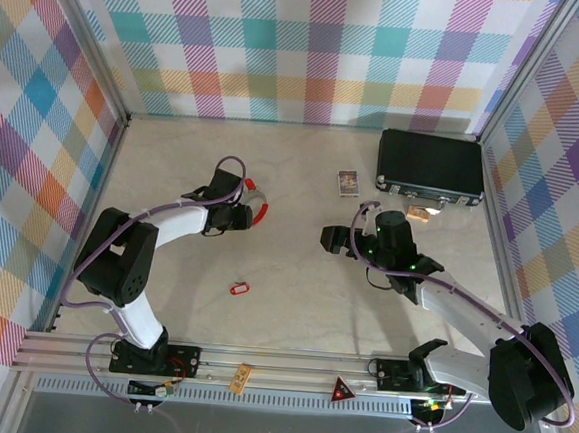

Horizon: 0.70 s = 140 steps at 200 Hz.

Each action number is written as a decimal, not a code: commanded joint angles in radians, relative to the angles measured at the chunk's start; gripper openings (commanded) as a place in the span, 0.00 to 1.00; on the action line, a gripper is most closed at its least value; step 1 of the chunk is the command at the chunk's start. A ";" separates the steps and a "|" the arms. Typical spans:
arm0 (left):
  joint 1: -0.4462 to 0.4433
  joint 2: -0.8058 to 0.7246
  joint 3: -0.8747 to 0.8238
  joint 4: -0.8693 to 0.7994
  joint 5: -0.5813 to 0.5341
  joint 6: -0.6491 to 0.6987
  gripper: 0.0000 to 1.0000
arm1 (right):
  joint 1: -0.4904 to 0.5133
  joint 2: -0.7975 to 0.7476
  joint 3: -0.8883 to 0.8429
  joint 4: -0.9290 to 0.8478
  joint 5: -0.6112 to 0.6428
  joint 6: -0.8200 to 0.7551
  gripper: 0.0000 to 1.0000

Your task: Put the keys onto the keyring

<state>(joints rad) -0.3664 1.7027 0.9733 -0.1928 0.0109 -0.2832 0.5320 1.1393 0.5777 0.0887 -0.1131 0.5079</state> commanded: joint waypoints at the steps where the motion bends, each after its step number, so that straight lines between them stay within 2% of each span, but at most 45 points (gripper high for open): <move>1: -0.006 0.014 0.035 0.023 0.025 0.024 0.44 | 0.010 0.013 0.032 0.017 0.006 -0.016 0.99; 58: -0.006 0.049 0.051 0.004 -0.052 0.059 0.44 | 0.014 0.020 0.036 0.016 0.004 -0.019 0.99; 140: -0.008 0.014 -0.027 0.019 -0.015 0.054 0.44 | 0.019 0.020 0.035 0.016 0.010 -0.021 0.99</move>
<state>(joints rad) -0.3672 1.7493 0.9764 -0.1738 -0.0158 -0.2413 0.5430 1.1511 0.5777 0.0883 -0.1127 0.5079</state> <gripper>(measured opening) 0.441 0.989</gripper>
